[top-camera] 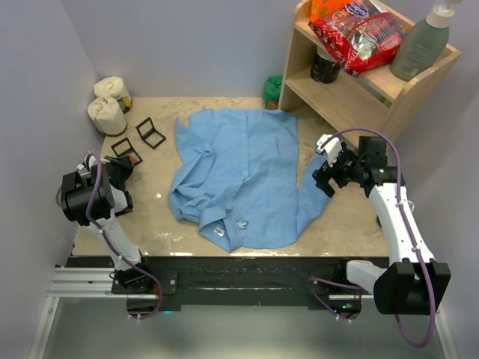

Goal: Remove the brooch from the garment
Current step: Place the brooch in the brooch box.

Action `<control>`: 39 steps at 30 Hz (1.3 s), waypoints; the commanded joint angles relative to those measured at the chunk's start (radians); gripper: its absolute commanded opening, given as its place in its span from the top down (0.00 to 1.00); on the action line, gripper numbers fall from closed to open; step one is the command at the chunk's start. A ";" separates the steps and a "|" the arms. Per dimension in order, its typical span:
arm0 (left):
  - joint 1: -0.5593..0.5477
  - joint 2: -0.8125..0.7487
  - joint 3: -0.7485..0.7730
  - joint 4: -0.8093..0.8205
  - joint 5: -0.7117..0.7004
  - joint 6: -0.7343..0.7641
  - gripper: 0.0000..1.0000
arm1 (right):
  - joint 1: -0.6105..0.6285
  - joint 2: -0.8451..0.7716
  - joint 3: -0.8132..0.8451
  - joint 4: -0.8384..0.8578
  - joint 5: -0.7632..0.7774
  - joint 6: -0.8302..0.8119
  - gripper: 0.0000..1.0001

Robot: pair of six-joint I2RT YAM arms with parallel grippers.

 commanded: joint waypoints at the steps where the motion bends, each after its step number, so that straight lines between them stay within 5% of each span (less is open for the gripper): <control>1: -0.005 0.006 0.019 0.079 -0.014 0.041 0.87 | -0.002 -0.026 -0.008 0.004 -0.024 -0.009 0.01; 9: -0.003 0.008 0.019 0.079 -0.017 0.050 0.78 | -0.002 -0.027 -0.005 0.001 -0.025 -0.009 0.01; 39: 0.014 -0.152 -0.042 -0.008 -0.058 0.048 0.77 | -0.002 0.000 0.015 -0.011 -0.028 -0.015 0.01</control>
